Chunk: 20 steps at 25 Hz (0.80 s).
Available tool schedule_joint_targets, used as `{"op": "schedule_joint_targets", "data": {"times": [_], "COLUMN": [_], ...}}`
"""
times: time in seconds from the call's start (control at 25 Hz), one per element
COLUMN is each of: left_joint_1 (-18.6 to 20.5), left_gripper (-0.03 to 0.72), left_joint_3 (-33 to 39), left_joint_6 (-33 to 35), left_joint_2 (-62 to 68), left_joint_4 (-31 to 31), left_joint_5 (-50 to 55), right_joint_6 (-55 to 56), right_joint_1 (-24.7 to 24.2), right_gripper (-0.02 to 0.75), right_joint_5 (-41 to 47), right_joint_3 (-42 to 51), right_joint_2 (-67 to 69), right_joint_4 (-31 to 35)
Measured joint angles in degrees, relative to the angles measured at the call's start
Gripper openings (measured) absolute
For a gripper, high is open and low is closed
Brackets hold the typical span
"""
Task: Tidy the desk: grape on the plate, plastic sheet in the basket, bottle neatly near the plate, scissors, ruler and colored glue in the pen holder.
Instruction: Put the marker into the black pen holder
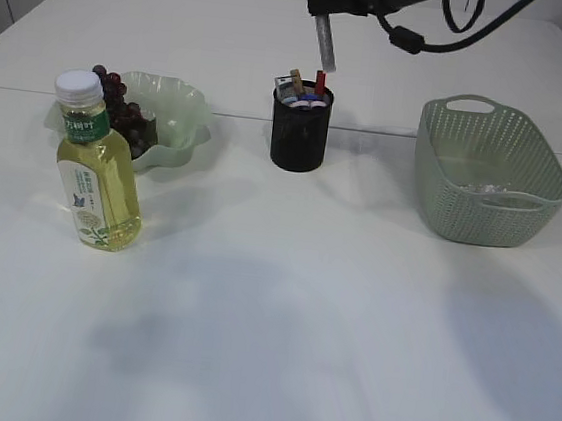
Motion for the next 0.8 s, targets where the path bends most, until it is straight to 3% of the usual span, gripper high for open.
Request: {"op": "schedule_joint_targets", "data": {"times": [0.28, 0.6, 0.8], "left_joint_1": [0.0, 0.0, 0.0], "left_gripper": [0.308, 0.308, 0.308], "left_joint_3": [0.0, 0.0, 0.0], "left_joint_6": [0.0, 0.0, 0.0], "left_joint_2": [0.0, 0.0, 0.0], "left_joint_4": [-0.1, 0.0, 0.4], "left_joint_5": [0.2, 0.2, 0.2], "right_joint_6": [-25.7, -55.2, -62.0], "right_joint_1": [0.0, 0.0, -0.1], "right_gripper": [0.143, 0.132, 0.132], "right_joint_5": [-11.9, -20.3, -21.6], "right_joint_3": [0.0, 0.1, 0.1], "right_joint_2": [7.9, 13.8, 16.0], "right_joint_4": [17.3, 48.1, 52.8]}}
